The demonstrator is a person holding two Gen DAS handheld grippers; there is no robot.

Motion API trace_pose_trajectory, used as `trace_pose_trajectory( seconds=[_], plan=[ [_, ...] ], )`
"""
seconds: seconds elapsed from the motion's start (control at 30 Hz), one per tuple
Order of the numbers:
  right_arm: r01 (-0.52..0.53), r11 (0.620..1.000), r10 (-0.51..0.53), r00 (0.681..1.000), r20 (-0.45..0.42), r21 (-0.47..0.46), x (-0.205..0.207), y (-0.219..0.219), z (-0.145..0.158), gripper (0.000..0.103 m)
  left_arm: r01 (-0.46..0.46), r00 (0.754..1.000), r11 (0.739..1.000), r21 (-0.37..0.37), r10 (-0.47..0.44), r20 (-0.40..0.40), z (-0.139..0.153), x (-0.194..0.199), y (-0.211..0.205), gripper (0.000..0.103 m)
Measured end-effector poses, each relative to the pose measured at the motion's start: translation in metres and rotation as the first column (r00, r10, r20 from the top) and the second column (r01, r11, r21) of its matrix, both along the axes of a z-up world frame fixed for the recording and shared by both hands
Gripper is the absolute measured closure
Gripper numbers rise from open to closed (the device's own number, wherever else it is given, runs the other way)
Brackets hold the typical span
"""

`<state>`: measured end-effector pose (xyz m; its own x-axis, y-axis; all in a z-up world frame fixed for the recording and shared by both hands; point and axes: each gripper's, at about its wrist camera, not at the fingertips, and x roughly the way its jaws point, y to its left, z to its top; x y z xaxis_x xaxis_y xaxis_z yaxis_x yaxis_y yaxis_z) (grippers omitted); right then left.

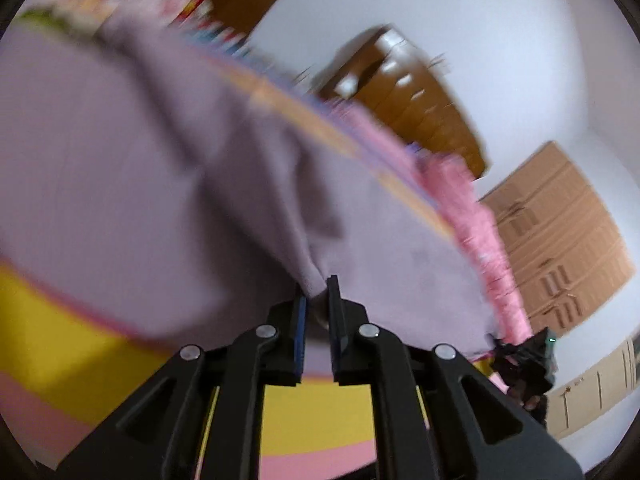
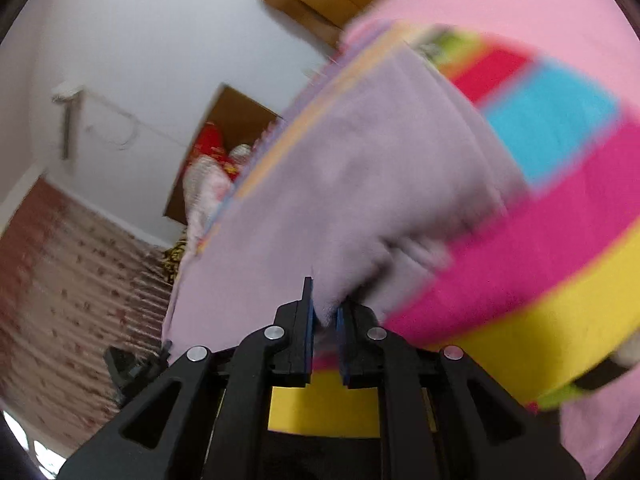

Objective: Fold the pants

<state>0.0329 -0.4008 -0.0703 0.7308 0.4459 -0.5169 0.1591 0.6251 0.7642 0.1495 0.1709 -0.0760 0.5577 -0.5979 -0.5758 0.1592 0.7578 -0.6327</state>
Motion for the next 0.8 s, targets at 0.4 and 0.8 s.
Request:
trace_pose_trajectory(
  seconds=[0.4, 0.8],
  plan=[
    [-0.038, 0.99, 0.037, 0.999, -0.006, -0.136, 0.001, 0.027, 0.025, 0.077, 0.002, 0.999, 0.998, -0.071, 0.002, 0.044, 0.006, 0.002, -0.016, 0.06],
    [0.01, 0.969, 0.006, 0.998, 0.063, -0.248, -0.01, 0.035, 0.043, 0.091, -0.013, 0.988, 0.993, 0.121, -0.006, 0.157, 0.033, -0.015, -0.043, 0.097]
  ],
)
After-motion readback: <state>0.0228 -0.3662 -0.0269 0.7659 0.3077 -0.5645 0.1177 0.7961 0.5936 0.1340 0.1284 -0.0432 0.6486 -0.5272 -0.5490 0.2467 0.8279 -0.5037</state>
